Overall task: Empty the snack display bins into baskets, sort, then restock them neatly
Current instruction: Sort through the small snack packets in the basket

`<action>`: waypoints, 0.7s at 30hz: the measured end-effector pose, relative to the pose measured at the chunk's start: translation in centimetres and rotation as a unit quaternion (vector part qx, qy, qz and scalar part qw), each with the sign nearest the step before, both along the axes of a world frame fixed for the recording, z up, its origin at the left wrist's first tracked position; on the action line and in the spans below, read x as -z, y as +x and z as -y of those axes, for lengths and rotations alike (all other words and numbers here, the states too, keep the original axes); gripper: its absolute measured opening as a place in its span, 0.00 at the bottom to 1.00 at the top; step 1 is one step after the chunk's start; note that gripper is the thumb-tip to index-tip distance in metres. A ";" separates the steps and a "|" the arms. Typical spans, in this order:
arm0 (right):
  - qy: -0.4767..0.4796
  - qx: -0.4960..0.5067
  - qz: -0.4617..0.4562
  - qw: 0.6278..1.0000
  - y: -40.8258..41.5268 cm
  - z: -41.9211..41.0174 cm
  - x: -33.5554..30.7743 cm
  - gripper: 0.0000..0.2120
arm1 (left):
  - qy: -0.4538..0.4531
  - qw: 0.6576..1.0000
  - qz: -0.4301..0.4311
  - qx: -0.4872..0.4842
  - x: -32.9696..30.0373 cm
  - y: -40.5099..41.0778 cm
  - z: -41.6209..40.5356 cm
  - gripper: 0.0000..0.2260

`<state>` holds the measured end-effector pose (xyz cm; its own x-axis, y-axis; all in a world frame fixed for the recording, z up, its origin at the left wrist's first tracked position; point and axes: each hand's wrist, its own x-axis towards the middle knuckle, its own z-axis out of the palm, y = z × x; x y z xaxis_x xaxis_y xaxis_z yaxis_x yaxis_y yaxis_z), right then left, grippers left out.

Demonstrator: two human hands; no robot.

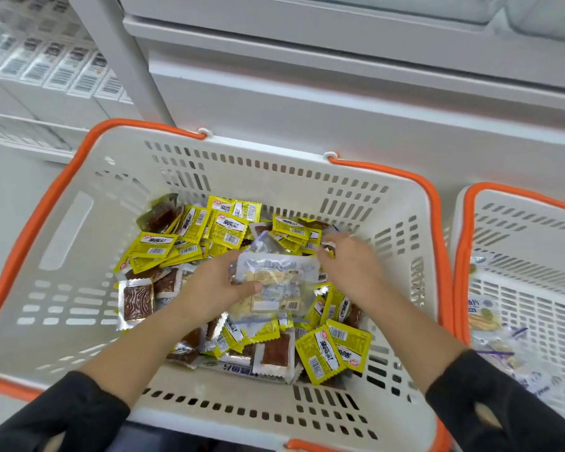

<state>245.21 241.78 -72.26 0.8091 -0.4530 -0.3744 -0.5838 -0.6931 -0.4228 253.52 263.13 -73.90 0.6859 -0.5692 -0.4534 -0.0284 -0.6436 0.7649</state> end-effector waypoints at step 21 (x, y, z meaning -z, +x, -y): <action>0.231 -0.072 0.003 0.970 -1.4 -2.4 -3.2 0.13 | -0.174 0.941 0.030 -0.288 -2.2 3.1 -2.5 0.12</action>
